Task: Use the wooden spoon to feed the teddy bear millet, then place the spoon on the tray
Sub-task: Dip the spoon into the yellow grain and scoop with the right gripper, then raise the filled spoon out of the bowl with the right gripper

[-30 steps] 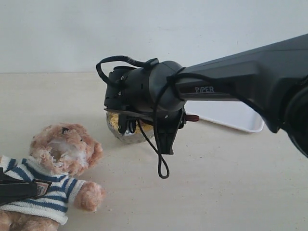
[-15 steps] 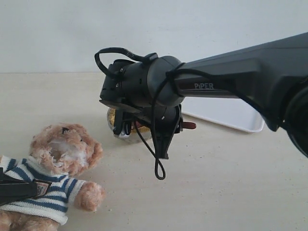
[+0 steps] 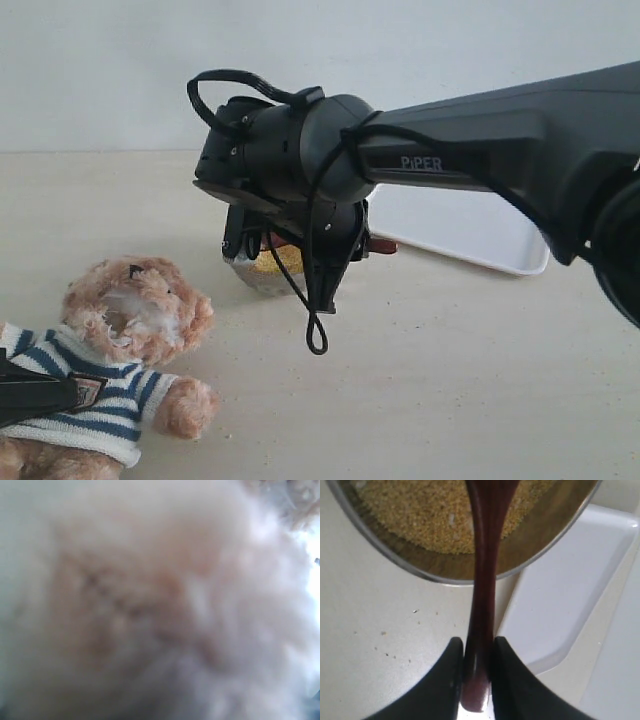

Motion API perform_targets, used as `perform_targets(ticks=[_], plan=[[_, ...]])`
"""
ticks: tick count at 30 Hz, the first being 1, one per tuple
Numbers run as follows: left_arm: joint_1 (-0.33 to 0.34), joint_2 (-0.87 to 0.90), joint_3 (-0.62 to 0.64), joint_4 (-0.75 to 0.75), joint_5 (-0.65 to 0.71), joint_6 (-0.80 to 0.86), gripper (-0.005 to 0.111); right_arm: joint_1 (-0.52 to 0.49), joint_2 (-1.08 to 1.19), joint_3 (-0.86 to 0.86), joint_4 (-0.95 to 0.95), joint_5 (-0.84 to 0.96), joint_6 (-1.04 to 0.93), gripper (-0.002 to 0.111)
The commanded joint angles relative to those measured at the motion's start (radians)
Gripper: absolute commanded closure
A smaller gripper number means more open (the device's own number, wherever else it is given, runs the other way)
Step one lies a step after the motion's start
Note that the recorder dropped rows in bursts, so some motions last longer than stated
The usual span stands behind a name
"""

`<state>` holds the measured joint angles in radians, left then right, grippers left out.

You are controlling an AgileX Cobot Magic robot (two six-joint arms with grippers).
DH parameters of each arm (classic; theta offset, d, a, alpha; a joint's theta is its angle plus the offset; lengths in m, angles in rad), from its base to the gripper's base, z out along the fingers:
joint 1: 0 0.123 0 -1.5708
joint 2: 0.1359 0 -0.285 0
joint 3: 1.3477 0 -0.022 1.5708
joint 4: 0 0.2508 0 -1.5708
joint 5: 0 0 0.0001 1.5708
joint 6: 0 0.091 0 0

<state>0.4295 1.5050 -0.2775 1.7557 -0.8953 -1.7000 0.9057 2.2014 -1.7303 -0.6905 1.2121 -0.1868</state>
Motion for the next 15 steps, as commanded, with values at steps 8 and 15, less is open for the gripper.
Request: perform_targets(ticks=[8, 15], plan=[[0.003, -0.009, 0.004, -0.011, -0.020, 0.004, 0.101, -0.001, -0.019, -0.075, 0.014, 0.009, -0.023, 0.107], [0.003, -0.009, 0.004, -0.011, -0.020, 0.004, 0.101, -0.001, -0.061, -0.075, 0.043, 0.009, -0.028, 0.107]])
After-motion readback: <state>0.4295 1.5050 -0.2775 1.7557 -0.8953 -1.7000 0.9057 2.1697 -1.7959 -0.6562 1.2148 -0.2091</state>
